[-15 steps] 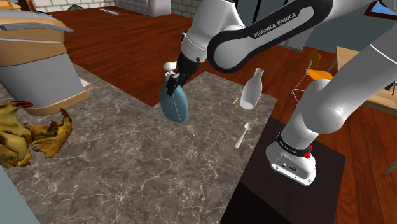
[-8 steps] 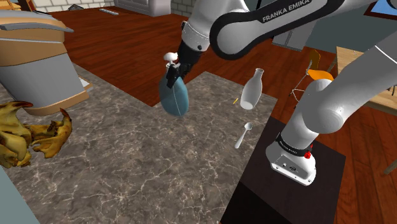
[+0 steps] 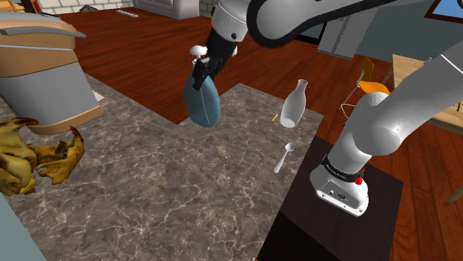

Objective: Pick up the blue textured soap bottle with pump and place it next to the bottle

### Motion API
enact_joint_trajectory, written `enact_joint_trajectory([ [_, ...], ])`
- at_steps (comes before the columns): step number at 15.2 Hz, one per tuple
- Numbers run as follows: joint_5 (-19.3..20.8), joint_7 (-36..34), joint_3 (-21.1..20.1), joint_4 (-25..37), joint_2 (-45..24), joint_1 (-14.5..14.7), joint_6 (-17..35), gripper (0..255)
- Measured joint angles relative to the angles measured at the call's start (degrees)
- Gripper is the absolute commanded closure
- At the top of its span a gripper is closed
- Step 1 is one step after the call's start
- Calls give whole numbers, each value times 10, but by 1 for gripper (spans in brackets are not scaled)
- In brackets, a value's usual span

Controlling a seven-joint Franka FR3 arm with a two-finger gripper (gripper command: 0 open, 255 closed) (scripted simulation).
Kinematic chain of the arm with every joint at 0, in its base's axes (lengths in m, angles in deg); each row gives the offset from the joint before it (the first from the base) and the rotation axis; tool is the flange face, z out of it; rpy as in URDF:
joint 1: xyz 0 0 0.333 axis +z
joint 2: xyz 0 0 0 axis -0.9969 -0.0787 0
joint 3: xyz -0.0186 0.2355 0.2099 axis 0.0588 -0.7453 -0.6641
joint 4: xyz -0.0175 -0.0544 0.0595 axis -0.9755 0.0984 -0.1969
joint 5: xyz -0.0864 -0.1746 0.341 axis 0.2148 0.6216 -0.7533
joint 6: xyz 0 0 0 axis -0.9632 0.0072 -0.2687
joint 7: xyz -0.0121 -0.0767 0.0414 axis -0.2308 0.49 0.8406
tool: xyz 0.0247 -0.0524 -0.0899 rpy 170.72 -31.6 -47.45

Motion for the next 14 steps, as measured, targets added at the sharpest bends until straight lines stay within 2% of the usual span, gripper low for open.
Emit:
enact_joint_trajectory([
  [14, 7, -4, 12, 91, 18, -4, -109, 255],
])
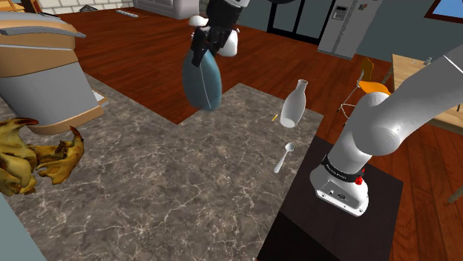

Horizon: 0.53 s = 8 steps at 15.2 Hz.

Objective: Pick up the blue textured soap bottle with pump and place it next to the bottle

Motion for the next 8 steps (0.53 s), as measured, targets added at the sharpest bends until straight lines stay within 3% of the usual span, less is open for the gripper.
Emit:
enact_joint_trajectory([
  [8, 7, -6, 3, 66, -5, -3, -61, 255],
])
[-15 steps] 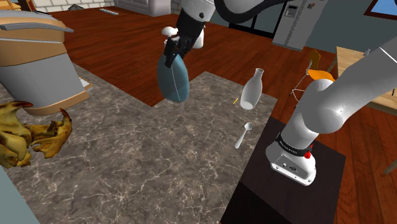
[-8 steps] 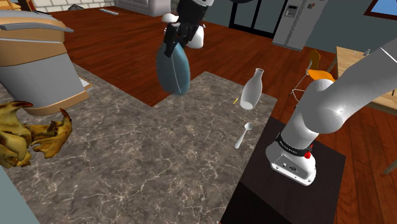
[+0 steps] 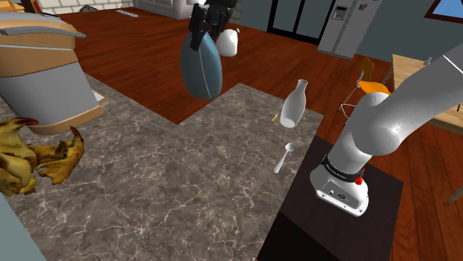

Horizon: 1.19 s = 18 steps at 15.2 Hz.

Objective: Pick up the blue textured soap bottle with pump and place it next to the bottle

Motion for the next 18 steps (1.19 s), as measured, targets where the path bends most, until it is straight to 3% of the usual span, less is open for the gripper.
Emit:
enact_joint_trajectory([
  [7, 2, 4, 8, 44, 1, -3, -45, 255],
  [18, -7, 151, 133, -19, 75, -27, -77, 255],
])
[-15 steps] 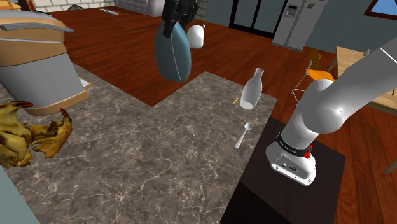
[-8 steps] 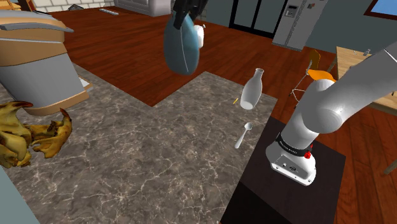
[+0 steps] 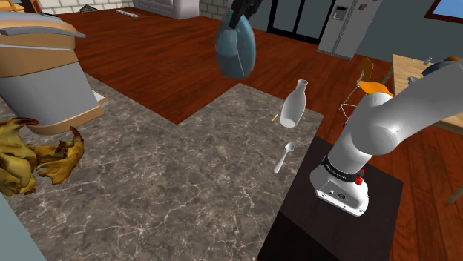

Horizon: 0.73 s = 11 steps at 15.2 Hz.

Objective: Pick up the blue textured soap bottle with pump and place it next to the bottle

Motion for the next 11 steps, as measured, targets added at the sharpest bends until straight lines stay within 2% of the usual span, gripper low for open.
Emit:
enact_joint_trajectory([
  [11, 19, 152, 133, 0, 17, -34, -41, 255],
])
